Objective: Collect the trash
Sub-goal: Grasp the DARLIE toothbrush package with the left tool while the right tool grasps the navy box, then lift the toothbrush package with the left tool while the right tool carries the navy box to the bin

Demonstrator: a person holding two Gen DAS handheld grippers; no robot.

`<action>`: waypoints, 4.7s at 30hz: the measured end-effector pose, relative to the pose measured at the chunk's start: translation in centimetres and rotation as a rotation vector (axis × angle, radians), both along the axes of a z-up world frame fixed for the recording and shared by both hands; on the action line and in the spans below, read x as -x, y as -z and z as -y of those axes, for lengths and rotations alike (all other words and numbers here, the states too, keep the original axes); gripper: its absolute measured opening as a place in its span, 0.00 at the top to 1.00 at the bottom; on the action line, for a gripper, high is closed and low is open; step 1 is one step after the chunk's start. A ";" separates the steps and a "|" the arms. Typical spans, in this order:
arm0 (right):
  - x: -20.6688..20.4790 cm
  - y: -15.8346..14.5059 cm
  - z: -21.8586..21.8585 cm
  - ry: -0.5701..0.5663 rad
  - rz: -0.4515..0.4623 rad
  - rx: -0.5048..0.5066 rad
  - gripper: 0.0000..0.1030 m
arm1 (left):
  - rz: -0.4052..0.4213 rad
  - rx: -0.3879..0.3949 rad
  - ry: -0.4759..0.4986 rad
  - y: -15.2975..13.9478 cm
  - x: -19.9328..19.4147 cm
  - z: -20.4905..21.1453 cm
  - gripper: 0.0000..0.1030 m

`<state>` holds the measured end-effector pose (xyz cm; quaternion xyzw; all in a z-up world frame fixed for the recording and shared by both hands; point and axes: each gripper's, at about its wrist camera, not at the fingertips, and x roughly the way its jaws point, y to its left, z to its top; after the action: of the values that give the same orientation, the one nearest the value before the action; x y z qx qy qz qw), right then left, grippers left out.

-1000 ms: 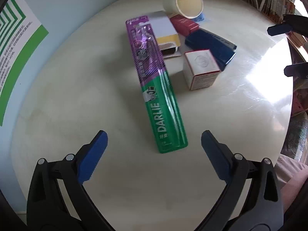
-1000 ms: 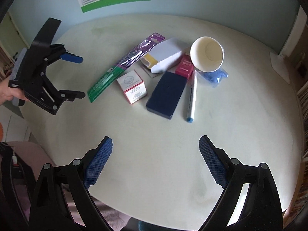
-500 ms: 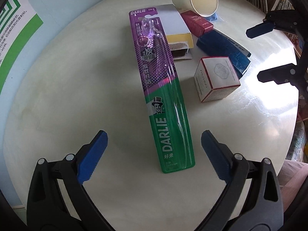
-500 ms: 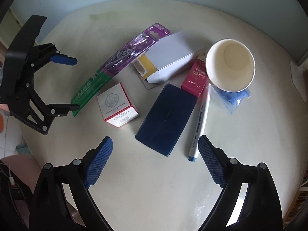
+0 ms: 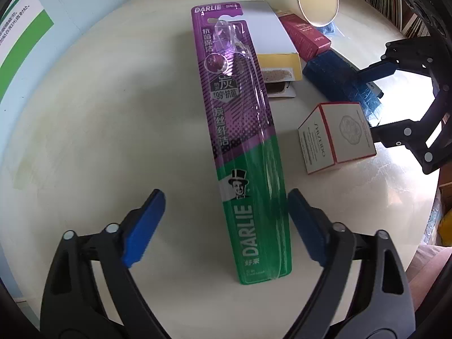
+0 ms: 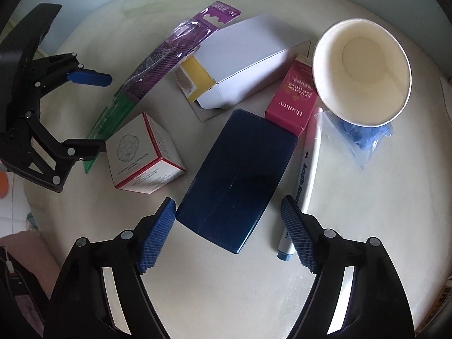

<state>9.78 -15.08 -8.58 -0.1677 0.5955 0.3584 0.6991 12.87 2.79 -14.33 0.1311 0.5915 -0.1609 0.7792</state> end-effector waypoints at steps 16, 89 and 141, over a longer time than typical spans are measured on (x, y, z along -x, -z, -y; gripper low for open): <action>0.9 -0.4 1.3 0.005 0.020 -0.007 0.43 | 0.013 0.025 0.020 -0.7 -1.2 0.1 0.61; 3.5 -10.7 5.9 0.154 0.241 -0.090 0.48 | 0.280 0.104 -0.053 -11.0 6.4 -4.9 0.72; 37.8 -8.3 32.2 1.098 0.155 0.024 0.48 | 0.048 0.183 1.070 -8.6 27.8 32.4 0.72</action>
<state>-28.04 -47.24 -0.27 0.1334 0.5465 -0.0789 0.8230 -14.94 -29.57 -5.70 0.3491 0.4077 -0.5830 0.6099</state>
